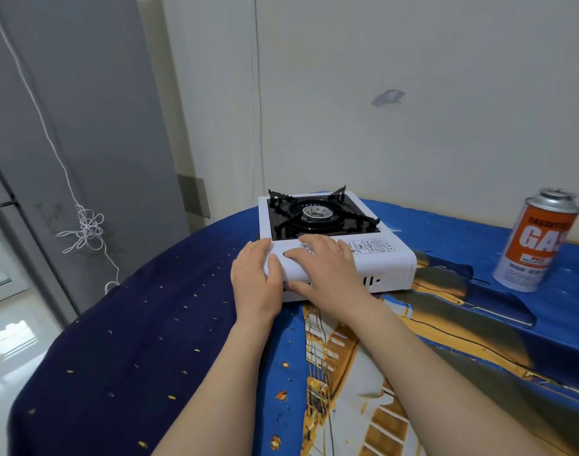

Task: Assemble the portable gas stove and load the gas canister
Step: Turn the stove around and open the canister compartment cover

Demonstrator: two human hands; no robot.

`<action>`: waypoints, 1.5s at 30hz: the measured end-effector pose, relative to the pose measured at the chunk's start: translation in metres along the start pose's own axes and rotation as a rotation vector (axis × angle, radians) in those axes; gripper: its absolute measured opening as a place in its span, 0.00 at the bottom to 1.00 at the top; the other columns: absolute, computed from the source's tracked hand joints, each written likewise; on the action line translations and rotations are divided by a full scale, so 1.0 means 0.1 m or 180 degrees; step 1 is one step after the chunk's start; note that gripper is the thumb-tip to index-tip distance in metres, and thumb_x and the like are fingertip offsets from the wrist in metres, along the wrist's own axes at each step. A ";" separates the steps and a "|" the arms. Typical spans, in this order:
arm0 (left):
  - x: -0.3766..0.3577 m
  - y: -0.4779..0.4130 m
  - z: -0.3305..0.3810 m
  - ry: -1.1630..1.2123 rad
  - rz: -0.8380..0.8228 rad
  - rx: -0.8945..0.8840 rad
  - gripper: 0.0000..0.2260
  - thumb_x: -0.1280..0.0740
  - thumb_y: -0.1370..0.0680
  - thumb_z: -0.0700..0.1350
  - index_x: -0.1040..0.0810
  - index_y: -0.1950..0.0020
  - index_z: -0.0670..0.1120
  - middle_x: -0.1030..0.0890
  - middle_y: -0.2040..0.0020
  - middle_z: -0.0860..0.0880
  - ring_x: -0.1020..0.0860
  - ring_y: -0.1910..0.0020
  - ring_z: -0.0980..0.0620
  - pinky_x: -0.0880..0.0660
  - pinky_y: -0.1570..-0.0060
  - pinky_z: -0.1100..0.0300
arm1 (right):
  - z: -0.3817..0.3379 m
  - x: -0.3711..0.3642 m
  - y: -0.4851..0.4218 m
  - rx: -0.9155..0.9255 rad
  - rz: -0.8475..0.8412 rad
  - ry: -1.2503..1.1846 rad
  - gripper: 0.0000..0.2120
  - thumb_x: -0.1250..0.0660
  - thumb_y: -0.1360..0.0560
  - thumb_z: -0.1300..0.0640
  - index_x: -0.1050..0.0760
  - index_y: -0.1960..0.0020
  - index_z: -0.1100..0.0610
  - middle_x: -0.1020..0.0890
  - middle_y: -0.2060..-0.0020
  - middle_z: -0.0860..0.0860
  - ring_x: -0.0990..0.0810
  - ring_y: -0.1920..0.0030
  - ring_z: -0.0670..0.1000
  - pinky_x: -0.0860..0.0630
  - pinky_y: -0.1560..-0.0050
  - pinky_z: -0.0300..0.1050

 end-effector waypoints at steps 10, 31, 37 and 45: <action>-0.04 -0.01 0.03 -0.0275 -0.0178 0.0027 0.20 0.47 0.23 0.49 0.25 0.36 0.46 0.23 0.38 0.50 0.28 0.37 0.51 0.45 0.29 0.41 | -0.06 -0.05 -0.11 0.0064 -0.0217 -0.0020 0.24 0.34 0.27 0.42 0.29 0.35 0.50 0.37 0.27 0.48 0.39 0.28 0.52 0.46 0.28 0.58; -0.06 -0.10 0.22 -0.0970 -0.0359 -0.0396 0.10 0.42 0.21 0.42 0.24 0.55 0.39 0.24 0.55 0.45 0.28 0.53 0.47 0.30 0.41 0.43 | -0.17 -0.03 -0.18 0.0128 -0.0558 0.0286 0.15 0.38 0.28 0.53 0.30 0.42 0.55 0.26 0.42 0.51 0.29 0.38 0.55 0.39 0.32 0.61; -0.07 -0.09 0.22 -0.1005 -0.0352 -0.0366 0.08 0.43 0.21 0.44 0.28 0.55 0.42 0.27 0.58 0.49 0.32 0.58 0.50 0.30 0.43 0.42 | -0.16 -0.01 -0.12 0.0295 -0.0357 0.0409 0.20 0.35 0.30 0.50 0.29 0.40 0.54 0.28 0.36 0.50 0.32 0.34 0.55 0.40 0.32 0.57; -0.05 -0.05 0.17 -0.0795 -0.0416 -0.0201 0.09 0.43 0.21 0.46 0.27 0.48 0.43 0.26 0.52 0.50 0.33 0.54 0.53 0.31 0.40 0.46 | -0.03 0.06 -0.01 0.0347 -0.0246 -0.0134 0.29 0.32 0.31 0.38 0.30 0.35 0.51 0.33 0.28 0.48 0.40 0.26 0.50 0.50 0.26 0.58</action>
Point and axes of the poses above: each hand's wrist, its own y-axis away from the middle knuckle, its own x-axis out of the back of the hand, z = x × y, the point moved 8 cm from there along -y, towards the middle knuckle
